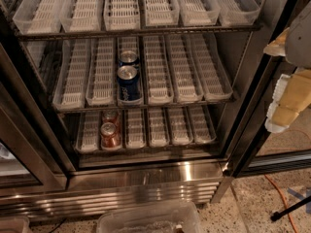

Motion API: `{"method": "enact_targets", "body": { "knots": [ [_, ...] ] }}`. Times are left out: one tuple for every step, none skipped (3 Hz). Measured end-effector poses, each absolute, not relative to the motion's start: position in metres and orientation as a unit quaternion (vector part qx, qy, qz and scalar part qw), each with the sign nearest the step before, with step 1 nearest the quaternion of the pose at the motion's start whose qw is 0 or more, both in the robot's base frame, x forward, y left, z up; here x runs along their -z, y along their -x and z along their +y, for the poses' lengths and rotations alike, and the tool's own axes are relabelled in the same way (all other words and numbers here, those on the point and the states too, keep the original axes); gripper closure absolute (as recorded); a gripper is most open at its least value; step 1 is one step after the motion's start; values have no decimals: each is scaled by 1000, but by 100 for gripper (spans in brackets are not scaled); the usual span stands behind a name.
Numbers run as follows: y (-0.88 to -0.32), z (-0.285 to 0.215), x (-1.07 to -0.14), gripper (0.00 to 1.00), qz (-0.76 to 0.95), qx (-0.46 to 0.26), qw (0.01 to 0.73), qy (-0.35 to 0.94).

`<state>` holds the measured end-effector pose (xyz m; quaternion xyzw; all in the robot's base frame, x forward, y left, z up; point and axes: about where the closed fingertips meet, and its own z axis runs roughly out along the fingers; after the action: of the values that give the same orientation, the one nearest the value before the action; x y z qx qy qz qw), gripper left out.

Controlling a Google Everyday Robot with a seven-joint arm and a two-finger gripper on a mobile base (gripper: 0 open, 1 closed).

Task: Pick coke can from bottom shelf of fridge

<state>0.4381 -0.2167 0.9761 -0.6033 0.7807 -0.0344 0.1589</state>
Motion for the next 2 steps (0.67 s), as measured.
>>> {"method": "enact_targets", "body": {
  "knots": [
    [-438, -217, -978, 0, 780, 38, 160, 604],
    [-435, -208, -967, 0, 780, 39, 158, 604]
  ]
}}
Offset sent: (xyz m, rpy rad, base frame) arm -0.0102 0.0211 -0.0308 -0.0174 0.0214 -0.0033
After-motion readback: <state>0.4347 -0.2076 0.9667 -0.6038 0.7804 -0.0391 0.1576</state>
